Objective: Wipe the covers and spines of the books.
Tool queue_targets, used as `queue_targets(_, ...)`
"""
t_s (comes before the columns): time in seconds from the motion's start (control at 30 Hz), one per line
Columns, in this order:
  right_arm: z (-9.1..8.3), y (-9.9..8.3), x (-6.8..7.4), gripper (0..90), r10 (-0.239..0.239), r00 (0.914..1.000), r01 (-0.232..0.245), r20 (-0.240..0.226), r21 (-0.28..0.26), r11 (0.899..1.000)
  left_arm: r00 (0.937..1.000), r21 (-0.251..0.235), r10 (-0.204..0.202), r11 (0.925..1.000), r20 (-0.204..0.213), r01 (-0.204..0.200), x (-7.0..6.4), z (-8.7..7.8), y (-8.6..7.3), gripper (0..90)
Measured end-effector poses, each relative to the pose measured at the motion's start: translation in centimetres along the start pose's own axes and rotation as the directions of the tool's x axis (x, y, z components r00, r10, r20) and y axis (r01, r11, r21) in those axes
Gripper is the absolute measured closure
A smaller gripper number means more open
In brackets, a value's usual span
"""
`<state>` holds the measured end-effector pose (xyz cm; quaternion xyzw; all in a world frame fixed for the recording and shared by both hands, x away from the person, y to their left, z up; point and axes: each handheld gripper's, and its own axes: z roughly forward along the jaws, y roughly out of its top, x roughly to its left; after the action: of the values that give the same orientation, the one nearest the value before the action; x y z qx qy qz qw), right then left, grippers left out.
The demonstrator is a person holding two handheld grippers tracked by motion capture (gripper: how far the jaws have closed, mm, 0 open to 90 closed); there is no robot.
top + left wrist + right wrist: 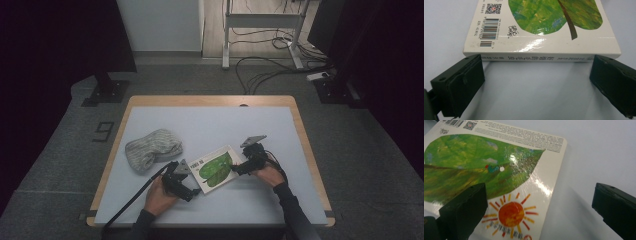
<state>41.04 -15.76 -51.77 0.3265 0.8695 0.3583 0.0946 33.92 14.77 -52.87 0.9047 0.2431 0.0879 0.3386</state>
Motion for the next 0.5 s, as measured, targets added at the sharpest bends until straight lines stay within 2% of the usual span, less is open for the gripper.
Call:
queue_targets(0.13,1.0,0.5,-0.1,0.0,0.002,0.9999,-0.002,-0.017,0.013,1.000,1.0000,0.000,0.000,1.0000,0.000,0.000,0.0,0.0,0.0,0.0)
queue_targets(0.37,2.5,1.7,0.1,0.0,0.034,0.9975,-0.033,-0.062,0.024,0.999,1.0000,-0.001,0.000,1.0000,0.000,0.000,0.0,0.0,0.0,0.0)
queue_targets(0.5,2.9,1.9,0.0,0.0,0.049,0.9970,-0.048,-0.060,0.018,0.999,1.0000,0.000,0.000,1.0000,0.000,0.000,0.0,0.0,0.0,0.0)
